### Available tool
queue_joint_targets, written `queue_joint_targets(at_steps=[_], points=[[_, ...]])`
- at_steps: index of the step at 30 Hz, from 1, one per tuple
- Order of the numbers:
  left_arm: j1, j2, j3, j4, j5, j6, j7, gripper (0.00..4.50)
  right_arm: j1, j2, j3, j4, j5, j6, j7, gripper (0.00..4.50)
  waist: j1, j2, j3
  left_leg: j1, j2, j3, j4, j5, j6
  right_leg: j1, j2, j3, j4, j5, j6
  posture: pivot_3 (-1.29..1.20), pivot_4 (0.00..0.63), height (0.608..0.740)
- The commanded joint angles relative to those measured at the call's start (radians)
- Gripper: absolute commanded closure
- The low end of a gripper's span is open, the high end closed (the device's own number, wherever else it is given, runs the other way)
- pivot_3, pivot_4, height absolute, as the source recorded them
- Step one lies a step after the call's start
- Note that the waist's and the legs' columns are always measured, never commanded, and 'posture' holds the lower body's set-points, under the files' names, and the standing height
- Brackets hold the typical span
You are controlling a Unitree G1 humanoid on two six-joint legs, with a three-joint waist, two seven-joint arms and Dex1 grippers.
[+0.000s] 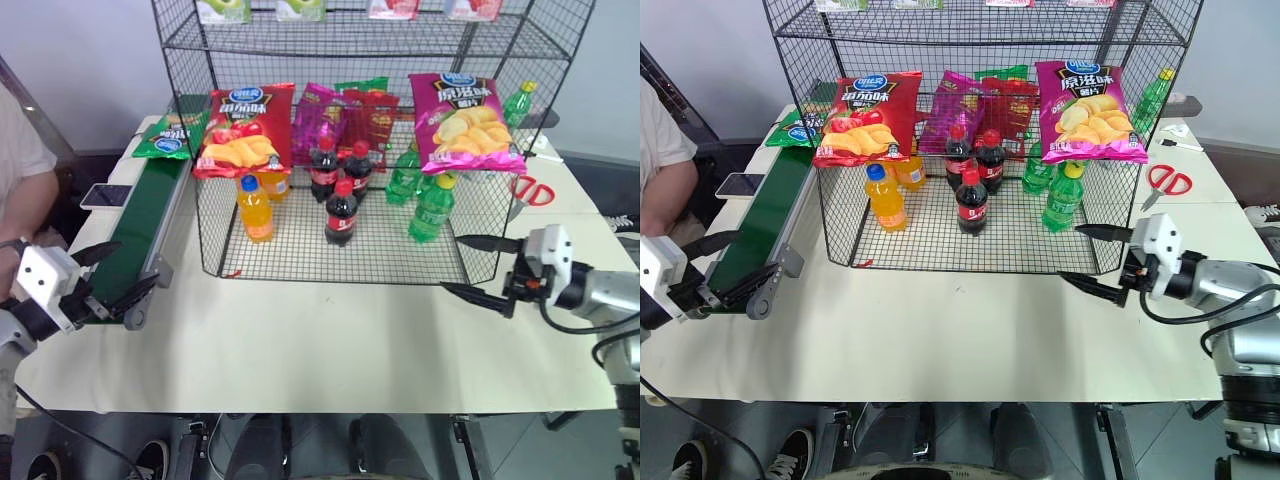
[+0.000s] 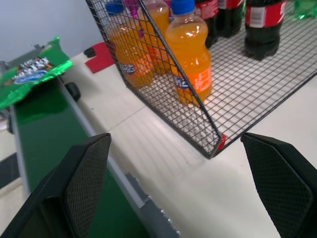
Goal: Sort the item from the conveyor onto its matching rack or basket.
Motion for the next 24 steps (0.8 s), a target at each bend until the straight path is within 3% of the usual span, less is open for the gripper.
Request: queue_joint_targets(at_steps=[1,11,20,24], points=[[0.033,0.004,0.068,-0.033,0.007,-0.047,0.017,0.02,-0.036,0.012,0.009,-0.041,0.022,0.03,-0.012,0.0,0.0,0.0,0.0,0.0,0.0,0.0,-0.001,0.0,0.0,0.0,0.0,0.0,-0.001,0.0,0.0,0.0,0.15,0.739],[0.165,0.015,0.146,-0.012,0.171,-0.274,0.083,0.02,-0.099,0.089,0.11,-0.078,0.021,0.065,-0.014,0.0,0.0,0.0,0.0,-0.002,0.0,0.0,-0.006,0.001,-0.002,-0.002,0.0,-0.001,-0.005,0.0,0.0,0.0,0.15,0.739],[0.242,0.099,0.159,0.165,0.54,-0.639,0.301,0.02,-0.121,0.123,0.192,-0.093,0.011,0.067,0.021,0.0,0.0,-0.001,0.0,-0.002,0.0,0.0,-0.007,0.001,-0.002,-0.003,0.0,-0.001,-0.005,0.0,-0.001,0.0,0.15,0.739],[0.227,0.129,0.165,0.241,0.612,-0.695,0.416,0.02,-0.103,0.116,0.224,-0.153,0.032,0.106,0.038,0.0,0.0,-0.001,0.0,-0.004,0.0,0.0,-0.007,0.001,-0.002,-0.005,0.0,-0.001,-0.005,0.0,-0.001,0.0,0.15,0.739]])
